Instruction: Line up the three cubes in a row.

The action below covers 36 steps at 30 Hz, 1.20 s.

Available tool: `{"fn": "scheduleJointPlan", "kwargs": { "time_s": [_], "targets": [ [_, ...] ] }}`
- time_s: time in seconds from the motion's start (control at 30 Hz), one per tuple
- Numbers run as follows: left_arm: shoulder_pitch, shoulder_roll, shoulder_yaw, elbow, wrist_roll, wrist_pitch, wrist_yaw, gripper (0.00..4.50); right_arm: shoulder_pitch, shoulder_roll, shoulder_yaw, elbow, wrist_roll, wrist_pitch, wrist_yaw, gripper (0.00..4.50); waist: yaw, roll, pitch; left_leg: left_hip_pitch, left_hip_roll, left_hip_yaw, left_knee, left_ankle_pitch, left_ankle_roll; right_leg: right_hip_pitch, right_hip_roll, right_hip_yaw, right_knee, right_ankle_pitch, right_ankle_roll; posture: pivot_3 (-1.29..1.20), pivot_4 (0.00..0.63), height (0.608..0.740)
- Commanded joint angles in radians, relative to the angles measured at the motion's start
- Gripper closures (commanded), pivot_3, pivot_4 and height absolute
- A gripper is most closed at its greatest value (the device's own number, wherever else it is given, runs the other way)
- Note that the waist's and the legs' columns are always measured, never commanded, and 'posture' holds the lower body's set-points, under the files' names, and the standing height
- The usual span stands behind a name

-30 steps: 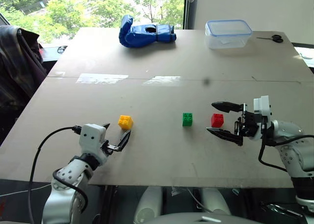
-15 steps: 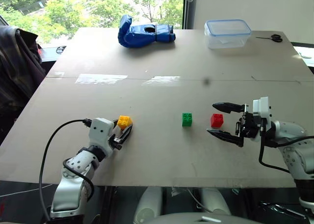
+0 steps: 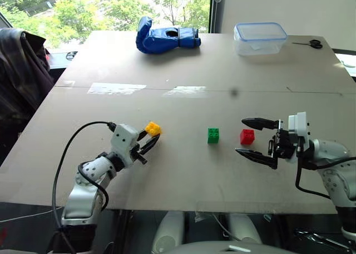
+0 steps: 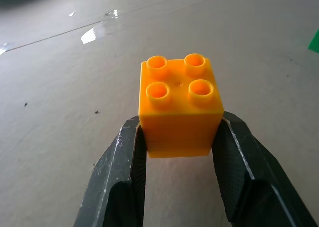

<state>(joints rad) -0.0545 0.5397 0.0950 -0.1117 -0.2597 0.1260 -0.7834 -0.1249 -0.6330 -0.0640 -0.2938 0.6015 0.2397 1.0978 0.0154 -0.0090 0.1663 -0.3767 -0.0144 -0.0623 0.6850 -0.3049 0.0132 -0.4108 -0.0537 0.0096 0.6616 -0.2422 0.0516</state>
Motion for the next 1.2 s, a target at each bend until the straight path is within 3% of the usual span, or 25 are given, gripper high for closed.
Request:
{"fn": "scheduleJointPlan", "kwargs": {
  "time_s": [0.03,0.13,0.3,0.63,1.2],
  "targets": [
    [-0.172,0.086,-0.124,0.142,0.001,-0.112,-0.301,3.22,0.012,-0.014,-0.022,-0.002,0.003,0.001,0.004,0.00,-0.001,0.000,0.000,-0.001,-0.001,0.000,0.000,0.000,0.000,0.000,0.001,-0.001,0.000,0.000,0.000,0.00,0.150,0.740],
    [-0.311,0.111,-0.212,0.305,0.025,-0.165,-0.468,3.22,0.002,-0.007,-0.018,0.008,0.003,0.004,-0.006,0.00,-0.010,0.000,0.000,0.000,-0.002,0.001,0.000,0.000,0.000,0.000,0.001,0.001,0.000,0.000,0.000,0.00,0.150,0.740],
    [-0.512,0.054,-0.288,0.600,0.067,-0.279,-0.612,3.22,0.006,0.015,-0.023,0.010,0.005,-0.004,-0.032,0.00,-0.029,0.000,0.000,-0.001,-0.002,0.001,0.000,0.000,0.000,-0.002,0.002,0.000,0.000,0.000,0.000,0.00,0.150,0.740],
    [-0.681,0.007,-0.283,0.946,0.113,-0.473,-0.722,3.22,0.075,0.019,-0.038,-0.059,0.025,-0.010,-0.054,0.00,-0.029,0.000,0.000,-0.002,-0.002,0.001,0.001,0.000,0.001,-0.002,0.002,0.001,0.001,0.000,0.000,0.00,0.150,0.740],
    [-0.697,0.017,-0.272,1.091,0.143,-0.550,-0.801,3.22,0.085,-0.004,-0.054,-0.068,0.027,-0.001,-0.047,0.00,-0.036,0.000,0.000,0.000,-0.001,0.001,0.001,0.000,0.001,-0.002,0.004,0.002,0.002,0.000,0.000,0.00,0.150,0.740]
  ]
}}
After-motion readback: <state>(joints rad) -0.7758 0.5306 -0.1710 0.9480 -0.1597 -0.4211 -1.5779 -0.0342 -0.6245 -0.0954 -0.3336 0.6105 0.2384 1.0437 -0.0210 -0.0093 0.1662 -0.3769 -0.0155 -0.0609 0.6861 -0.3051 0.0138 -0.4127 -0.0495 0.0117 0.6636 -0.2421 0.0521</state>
